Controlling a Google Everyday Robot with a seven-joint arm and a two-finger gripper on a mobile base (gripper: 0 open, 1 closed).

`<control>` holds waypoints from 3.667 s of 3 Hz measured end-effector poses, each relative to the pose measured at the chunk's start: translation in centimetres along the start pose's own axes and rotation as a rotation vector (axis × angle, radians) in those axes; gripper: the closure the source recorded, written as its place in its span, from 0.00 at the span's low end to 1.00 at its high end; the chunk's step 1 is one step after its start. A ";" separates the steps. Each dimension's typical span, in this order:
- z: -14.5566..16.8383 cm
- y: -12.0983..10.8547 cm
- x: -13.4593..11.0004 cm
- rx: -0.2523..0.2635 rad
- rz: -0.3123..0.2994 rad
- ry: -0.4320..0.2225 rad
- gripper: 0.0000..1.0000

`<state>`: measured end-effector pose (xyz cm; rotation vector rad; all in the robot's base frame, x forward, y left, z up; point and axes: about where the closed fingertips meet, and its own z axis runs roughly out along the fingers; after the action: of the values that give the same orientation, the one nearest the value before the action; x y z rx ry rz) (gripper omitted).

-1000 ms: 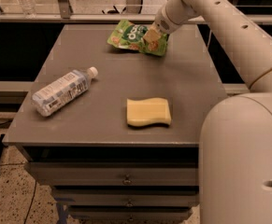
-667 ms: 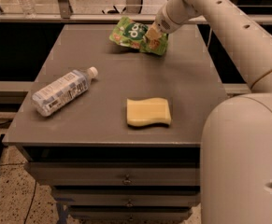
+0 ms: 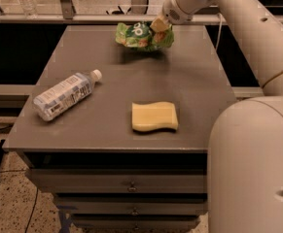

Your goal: Move green rice chip bag near sponge

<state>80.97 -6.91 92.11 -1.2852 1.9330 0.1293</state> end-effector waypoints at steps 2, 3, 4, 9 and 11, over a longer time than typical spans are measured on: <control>-3.7 2.3 -4.7 -0.092 -0.137 -0.027 1.00; -6.0 4.5 -5.1 -0.144 -0.160 -0.021 1.00; -8.2 7.1 -3.9 -0.170 -0.145 0.005 1.00; -12.8 19.2 3.5 -0.324 0.048 0.151 0.59; -12.8 19.4 4.2 -0.330 0.062 0.158 0.13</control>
Offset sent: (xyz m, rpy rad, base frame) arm -0.0532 0.0356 0.0852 -0.0664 -0.0034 0.2567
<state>57.37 -6.82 91.71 -1.4849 2.1515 0.4030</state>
